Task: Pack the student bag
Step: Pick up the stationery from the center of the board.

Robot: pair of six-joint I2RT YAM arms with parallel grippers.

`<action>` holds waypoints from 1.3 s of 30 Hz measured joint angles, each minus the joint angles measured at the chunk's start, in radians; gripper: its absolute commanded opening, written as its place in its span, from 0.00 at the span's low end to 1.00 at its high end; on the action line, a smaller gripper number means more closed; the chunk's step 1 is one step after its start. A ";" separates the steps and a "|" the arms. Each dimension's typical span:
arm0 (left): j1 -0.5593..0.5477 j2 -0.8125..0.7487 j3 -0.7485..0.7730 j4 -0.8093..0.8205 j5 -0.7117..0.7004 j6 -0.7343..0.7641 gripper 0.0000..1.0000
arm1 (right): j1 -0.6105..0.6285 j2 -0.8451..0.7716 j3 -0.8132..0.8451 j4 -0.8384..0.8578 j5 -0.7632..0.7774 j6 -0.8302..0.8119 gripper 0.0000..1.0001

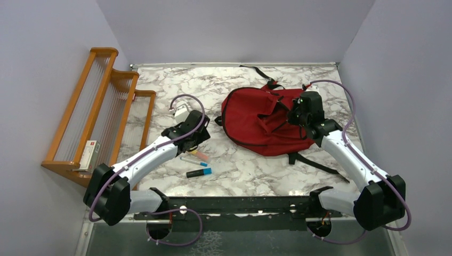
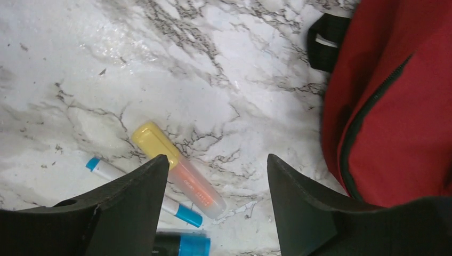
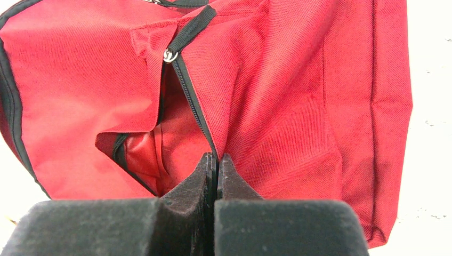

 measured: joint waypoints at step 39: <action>0.023 0.207 -0.054 -0.069 0.063 -0.340 0.53 | 0.000 -0.002 -0.008 -0.001 0.005 0.019 0.00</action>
